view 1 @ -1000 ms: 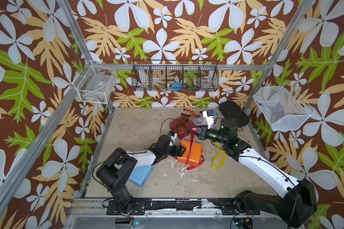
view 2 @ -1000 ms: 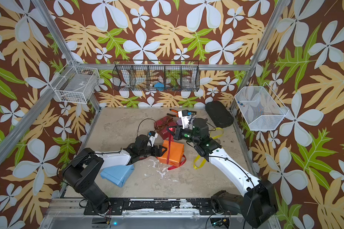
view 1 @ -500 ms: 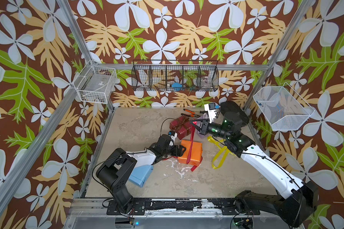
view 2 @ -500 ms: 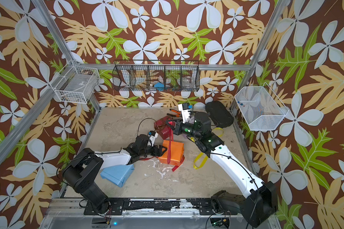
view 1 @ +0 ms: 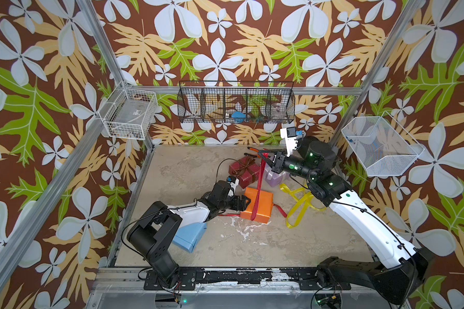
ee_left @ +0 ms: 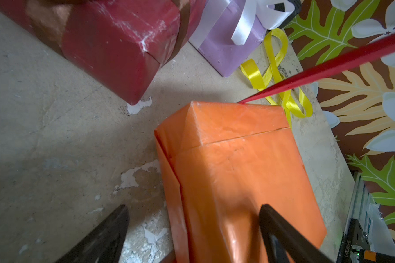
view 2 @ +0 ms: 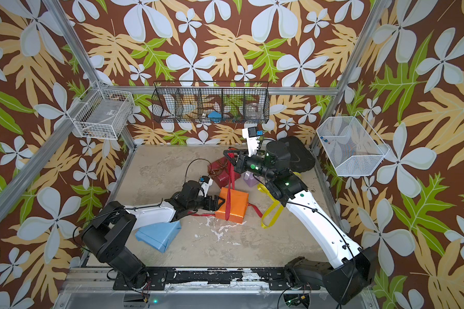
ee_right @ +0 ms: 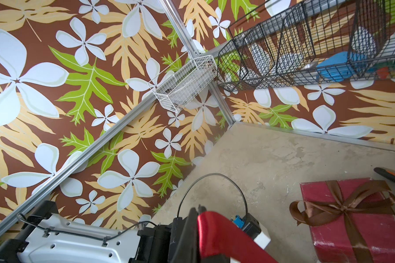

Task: Untie the ribbon bows on the gift boxes
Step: Pull the ribbon from the gift box.

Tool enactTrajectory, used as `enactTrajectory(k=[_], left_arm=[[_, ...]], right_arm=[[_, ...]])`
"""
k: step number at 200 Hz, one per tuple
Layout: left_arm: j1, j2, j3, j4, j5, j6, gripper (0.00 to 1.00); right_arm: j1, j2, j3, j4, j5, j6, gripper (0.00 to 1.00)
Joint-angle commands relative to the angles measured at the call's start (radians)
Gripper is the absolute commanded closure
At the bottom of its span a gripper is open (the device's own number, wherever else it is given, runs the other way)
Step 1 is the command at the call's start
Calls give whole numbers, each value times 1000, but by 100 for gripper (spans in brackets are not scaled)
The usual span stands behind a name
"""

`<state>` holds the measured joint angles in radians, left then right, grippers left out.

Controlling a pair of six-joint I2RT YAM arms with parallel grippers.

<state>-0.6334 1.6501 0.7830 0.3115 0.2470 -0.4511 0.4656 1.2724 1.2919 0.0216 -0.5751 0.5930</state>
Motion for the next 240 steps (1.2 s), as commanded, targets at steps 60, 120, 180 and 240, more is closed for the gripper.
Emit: enactTrajectory(k=[60, 120, 180, 240], left_arm=[[0, 5, 5, -2, 10, 3, 9], [0, 24, 74, 16, 35, -11, 0], [-4, 148, 133, 23, 79, -11, 0], [-8, 162, 132, 8, 53, 5, 0]], right_arm=[[-1, 25, 111, -32, 12, -48, 100], [-1, 53, 178, -59, 8, -67, 100], [0, 57, 201, -55, -6, -67, 100], [0, 88, 316, -102, -12, -94, 100]])
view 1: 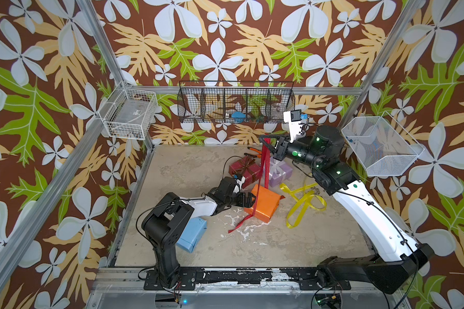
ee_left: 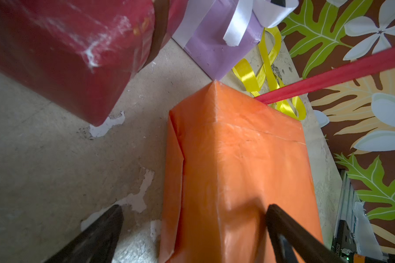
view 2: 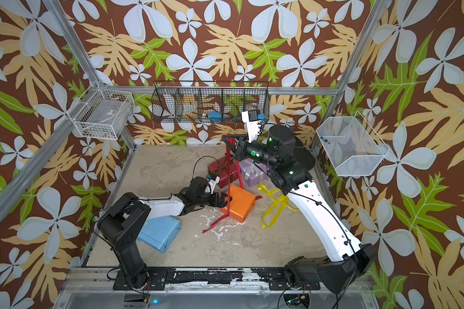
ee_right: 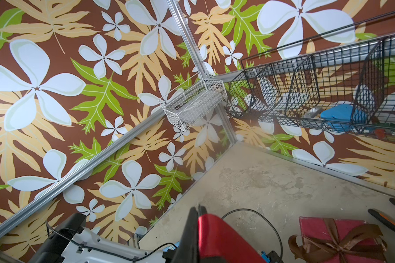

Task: Untie the ribbon bows on the gift boxes
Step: Pull the ribbon from the gift box.

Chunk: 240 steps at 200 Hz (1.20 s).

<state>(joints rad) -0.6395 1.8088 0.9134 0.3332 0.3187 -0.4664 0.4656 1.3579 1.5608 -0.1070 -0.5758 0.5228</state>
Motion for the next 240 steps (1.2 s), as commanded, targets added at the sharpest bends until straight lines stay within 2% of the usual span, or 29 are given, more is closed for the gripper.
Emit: enactTrajectory(k=[1, 42, 116, 215, 240], left_arm=[[-2, 3, 1, -13, -18, 20, 0], [-2, 0, -3, -16, -20, 20, 0], [-2, 1, 3, -32, -30, 26, 0], [-1, 13, 10, -62, -55, 38, 0], [-1, 18, 11, -66, -55, 40, 0]], right_arm=[[0, 2, 50, 26, -10, -24, 100], [-1, 14, 147, -3, 3, -38, 100], [-6, 20, 339, -118, 123, -133, 100], [-179, 31, 578, -189, 260, -198, 100], [-232, 38, 622, -215, 330, -230, 100]])
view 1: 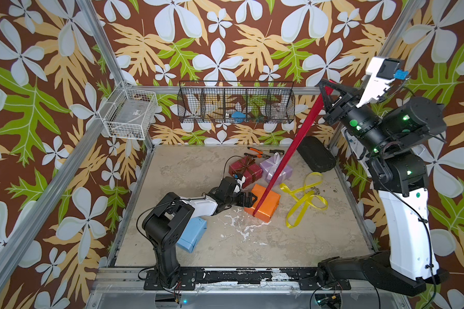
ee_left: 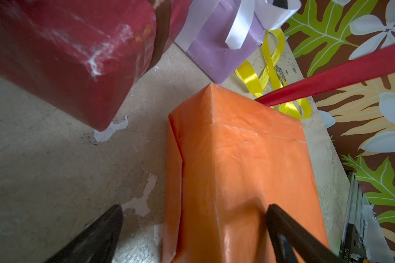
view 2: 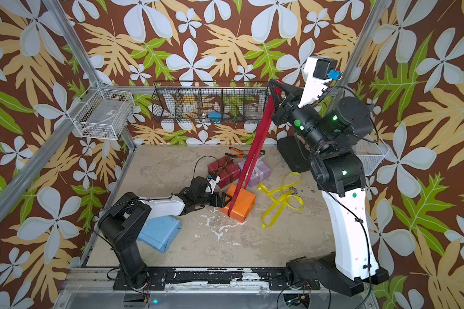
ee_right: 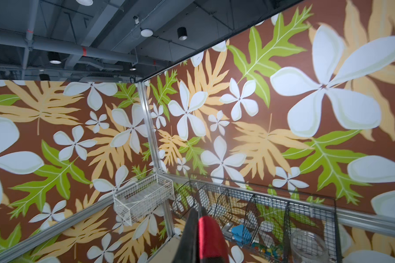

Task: Untie the ribbon bows on the gift boxes
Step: Pull the ribbon from the gift box, then place the ribbon at the center of the board.

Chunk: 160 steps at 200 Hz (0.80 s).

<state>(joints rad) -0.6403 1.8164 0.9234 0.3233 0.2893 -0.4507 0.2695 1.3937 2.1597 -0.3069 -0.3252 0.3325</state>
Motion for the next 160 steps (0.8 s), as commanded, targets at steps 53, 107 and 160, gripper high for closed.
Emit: enactTrajectory(k=[53, 107, 160], left_arm=[[-1, 18, 3, -59, -26, 29, 0], [-1, 20, 6, -73, -38, 35, 1], [-1, 14, 6, -76, -38, 32, 1]], right_arm=[[-114, -51, -144, 10, 156, -67, 100], [-170, -157, -499, 76, 306, -50, 100], [-171, -275, -1063, 271, 340, 85, 100]])
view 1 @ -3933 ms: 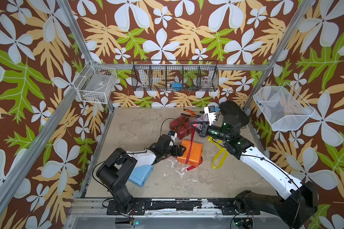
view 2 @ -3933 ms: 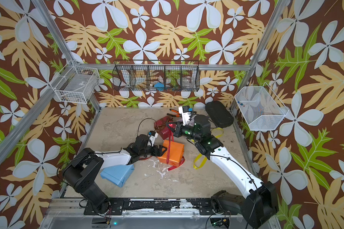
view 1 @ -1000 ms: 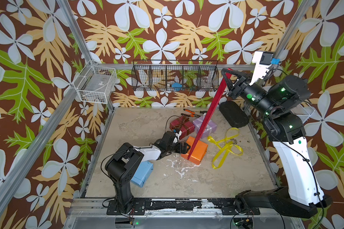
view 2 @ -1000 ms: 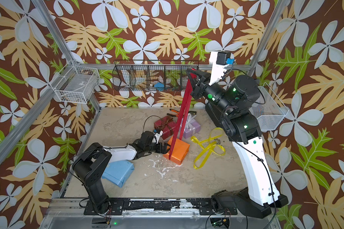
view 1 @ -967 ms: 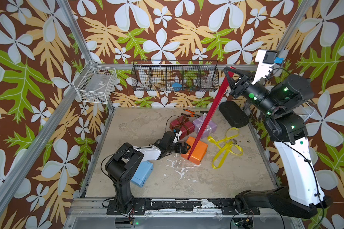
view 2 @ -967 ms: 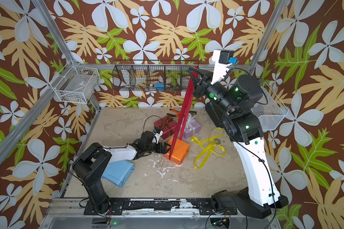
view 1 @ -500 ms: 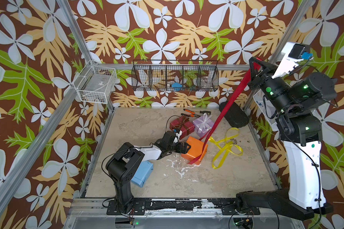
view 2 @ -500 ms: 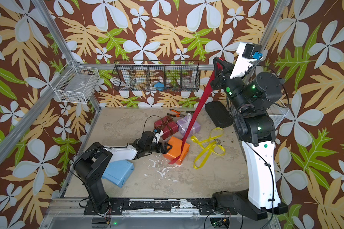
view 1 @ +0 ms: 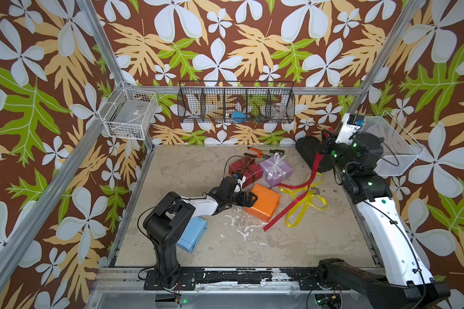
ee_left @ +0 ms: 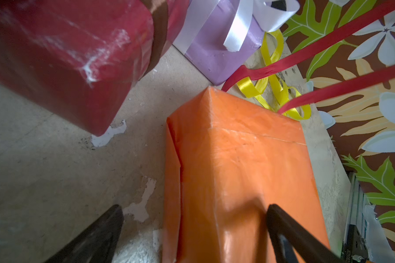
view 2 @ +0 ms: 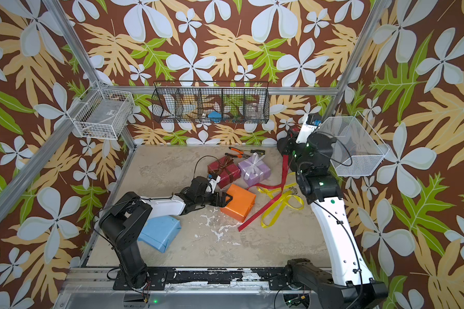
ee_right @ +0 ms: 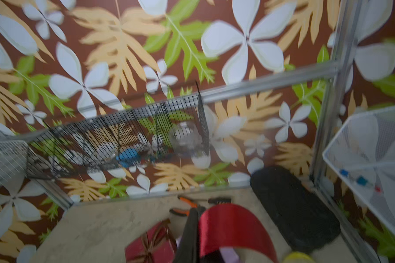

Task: Untie the ribbon bows on the gift boxes
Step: Place the ribbon at the center of the board.

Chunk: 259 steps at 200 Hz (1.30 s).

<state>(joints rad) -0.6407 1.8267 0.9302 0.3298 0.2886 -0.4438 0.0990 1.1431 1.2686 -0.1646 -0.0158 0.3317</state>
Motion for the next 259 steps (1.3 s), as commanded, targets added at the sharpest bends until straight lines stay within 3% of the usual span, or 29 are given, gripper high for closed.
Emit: enactTrajectory(k=[1, 39, 79, 97, 122, 128, 131, 167, 200, 224, 237, 259], left_arm=[[0, 3, -1, -83, -37, 25, 1], [0, 5, -8, -80, -34, 22, 1], [-1, -12, -6, -84, -37, 20, 1], [-1, -26, -4, -89, -43, 18, 0], [-1, -46, -2, -93, -34, 9, 0], [0, -52, -2, -91, -30, 5, 0], [0, -54, -2, -91, -27, 3, 0], [0, -79, 7, -86, -2, -11, 0], [1, -93, 2, -69, 17, -28, 0], [-1, -95, -2, -52, 20, -40, 0], [1, -92, -7, -43, 19, -48, 0], [4, -94, -19, -32, 4, -59, 0]], right_arm=[[-1, -25, -183, 132, 30, 88, 100], [0, 45, -421, 207, -5, 130, 100], [-1, 212, -460, 168, -27, 141, 100], [-7, 282, -424, 93, -24, 133, 80], [-7, 313, -390, 20, 11, 110, 25], [-7, 314, -384, 4, 20, 109, 3], [-7, 313, -379, -5, 26, 106, 0], [-7, 254, -345, -68, 24, 80, 0], [2, 212, -296, -161, -50, -9, 0], [30, 290, -196, -338, 63, -63, 0], [46, 289, -209, -323, 62, -66, 0], [50, 248, -290, -222, -60, -36, 0]])
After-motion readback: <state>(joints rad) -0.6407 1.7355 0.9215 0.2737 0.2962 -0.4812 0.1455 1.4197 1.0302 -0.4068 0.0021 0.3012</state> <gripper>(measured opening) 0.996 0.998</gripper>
